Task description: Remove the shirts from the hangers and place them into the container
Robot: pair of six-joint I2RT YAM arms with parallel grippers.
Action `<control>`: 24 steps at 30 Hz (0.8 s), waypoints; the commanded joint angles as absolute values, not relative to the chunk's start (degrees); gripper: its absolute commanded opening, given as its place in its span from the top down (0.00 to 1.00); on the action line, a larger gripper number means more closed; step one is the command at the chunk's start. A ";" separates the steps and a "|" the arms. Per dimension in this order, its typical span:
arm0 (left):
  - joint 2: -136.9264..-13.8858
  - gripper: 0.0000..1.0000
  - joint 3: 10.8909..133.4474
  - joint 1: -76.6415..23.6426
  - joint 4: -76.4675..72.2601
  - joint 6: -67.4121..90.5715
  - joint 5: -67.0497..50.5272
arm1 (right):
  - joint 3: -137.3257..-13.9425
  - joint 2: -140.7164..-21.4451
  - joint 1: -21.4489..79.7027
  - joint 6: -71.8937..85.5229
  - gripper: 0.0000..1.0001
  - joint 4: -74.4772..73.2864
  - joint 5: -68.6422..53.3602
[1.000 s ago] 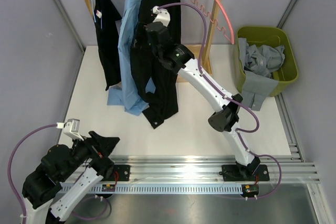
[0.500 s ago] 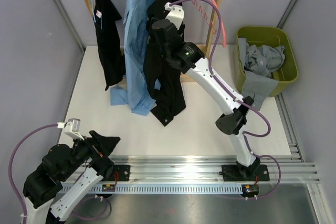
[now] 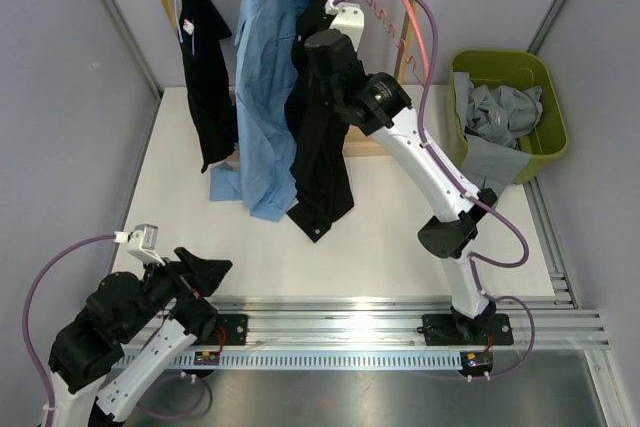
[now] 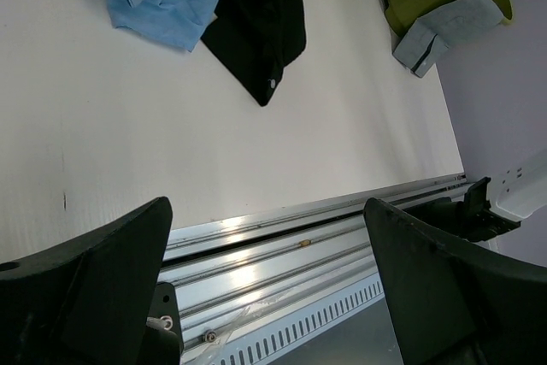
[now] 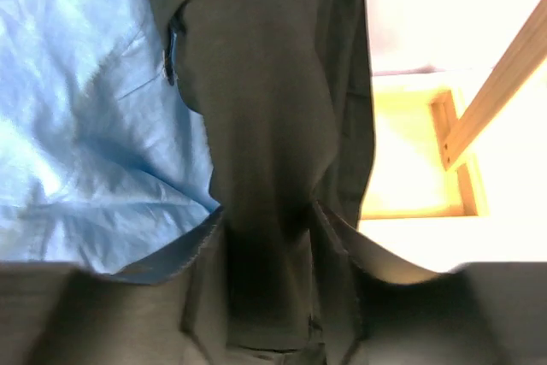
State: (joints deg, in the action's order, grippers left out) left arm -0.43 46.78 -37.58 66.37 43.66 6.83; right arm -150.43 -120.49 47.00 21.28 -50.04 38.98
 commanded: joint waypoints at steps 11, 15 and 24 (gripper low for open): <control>4.75 0.01 48.34 -37.79 64.95 43.86 7.03 | -148.28 -112.77 46.05 17.32 1.00 -55.46 37.44; 4.66 0.01 47.64 -37.79 63.99 43.77 7.03 | -146.96 -106.37 45.97 6.90 1.00 -52.31 37.79; 3.25 0.01 46.41 -37.79 60.83 43.42 6.24 | -138.51 -96.94 40.70 -12.65 1.00 -32.01 38.41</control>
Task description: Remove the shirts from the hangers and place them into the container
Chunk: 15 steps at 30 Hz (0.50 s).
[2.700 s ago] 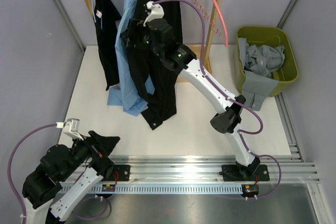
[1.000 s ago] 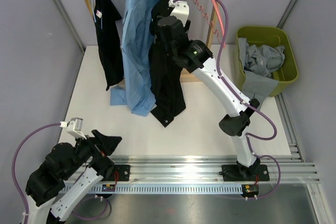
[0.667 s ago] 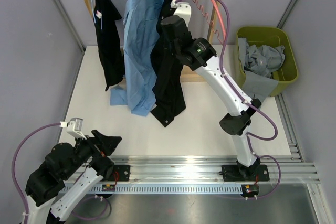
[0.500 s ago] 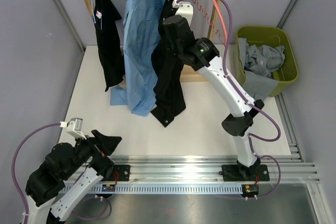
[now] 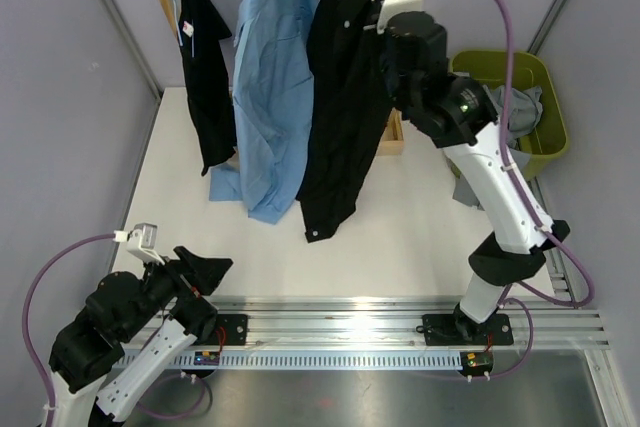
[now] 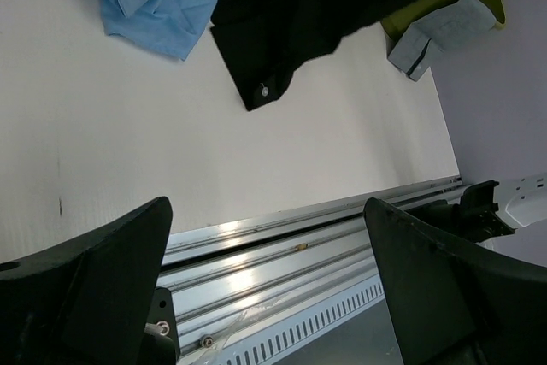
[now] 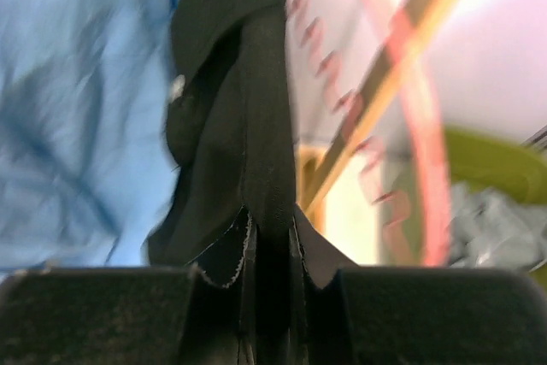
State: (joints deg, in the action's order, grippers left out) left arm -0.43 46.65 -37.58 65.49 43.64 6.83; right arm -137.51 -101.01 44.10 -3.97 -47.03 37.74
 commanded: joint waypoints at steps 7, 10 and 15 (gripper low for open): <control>1.50 0.01 48.25 -37.79 60.29 43.15 7.11 | -146.06 -99.41 39.55 -10.56 1.00 -35.58 33.76; 1.23 0.01 48.60 -37.79 60.03 43.07 7.29 | -144.24 -95.03 39.73 -5.11 1.00 -42.70 29.91; -2.70 0.01 48.16 -37.71 56.53 42.63 6.33 | -124.57 -77.28 40.87 3.77 1.00 -48.85 22.77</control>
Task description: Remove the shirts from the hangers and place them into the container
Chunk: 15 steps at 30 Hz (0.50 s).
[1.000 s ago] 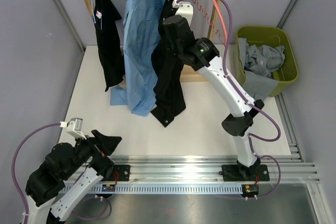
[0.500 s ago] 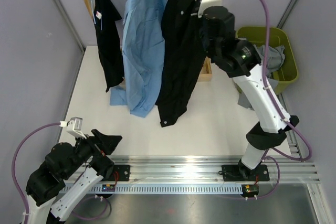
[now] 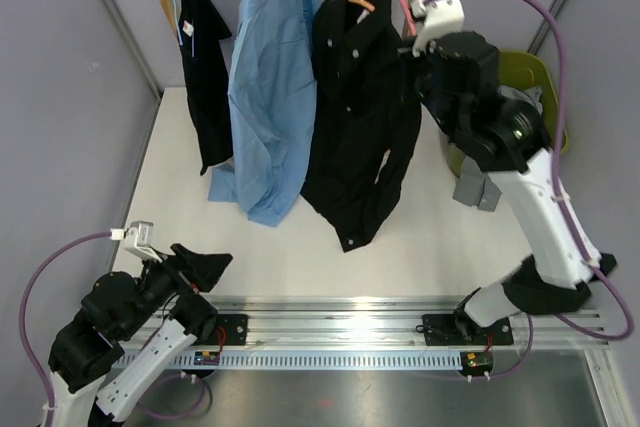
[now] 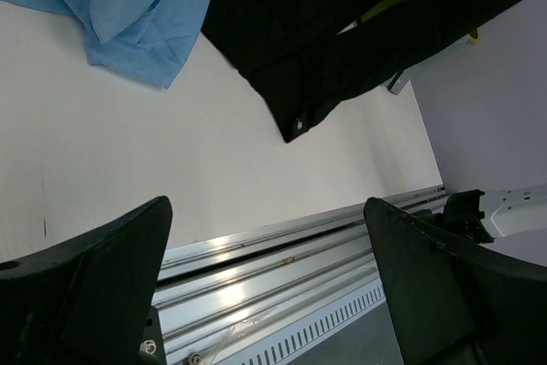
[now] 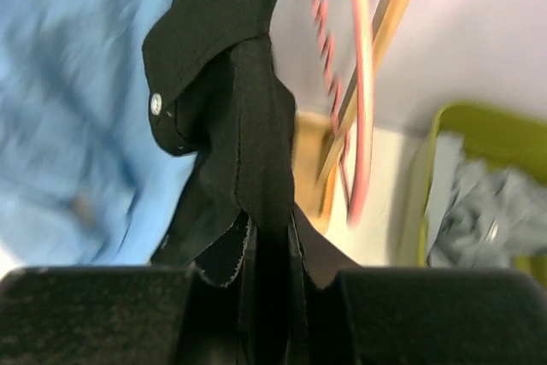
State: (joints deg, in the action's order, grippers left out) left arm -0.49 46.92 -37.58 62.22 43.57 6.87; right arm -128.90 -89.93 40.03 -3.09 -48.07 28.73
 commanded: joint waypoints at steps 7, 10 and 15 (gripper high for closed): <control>-14.99 0.01 51.23 -37.71 46.16 37.97 4.49 | -111.19 -61.53 41.31 11.59 1.00 -61.16 11.19; -22.81 0.01 53.69 -37.71 39.74 35.95 4.22 | -103.66 -56.26 41.31 13.79 1.00 -62.93 4.96; -36.19 0.01 62.47 -37.79 28.58 34.11 2.03 | -94.41 -48.79 41.31 17.40 1.00 -63.46 0.27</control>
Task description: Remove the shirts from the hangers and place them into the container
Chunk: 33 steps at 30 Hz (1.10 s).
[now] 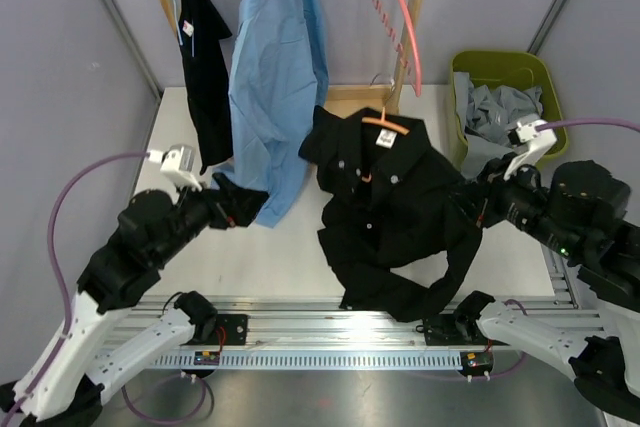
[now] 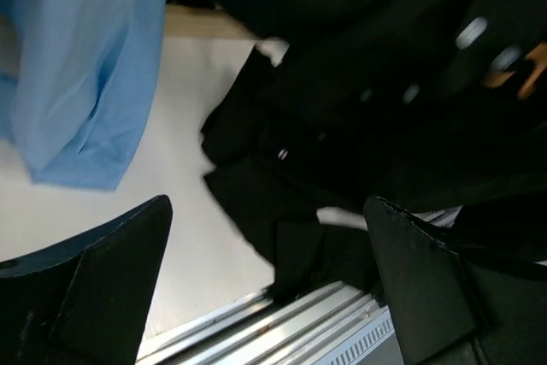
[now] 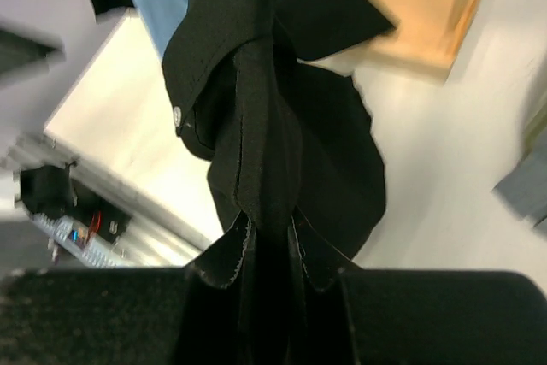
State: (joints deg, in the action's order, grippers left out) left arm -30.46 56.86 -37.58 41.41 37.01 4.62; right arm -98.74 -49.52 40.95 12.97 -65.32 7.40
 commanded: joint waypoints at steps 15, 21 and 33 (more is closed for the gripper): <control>-65.38 0.01 78.48 -48.95 19.25 30.85 10.19 | -84.03 -42.19 41.22 20.56 1.00 -60.03 -4.66; -71.63 0.02 81.91 -53.17 17.58 30.50 12.30 | -81.65 -41.66 41.31 21.35 1.00 -57.75 -5.62; -76.28 0.09 81.21 -57.13 13.10 31.99 13.18 | -80.16 -42.54 41.31 22.50 1.00 -54.32 -6.06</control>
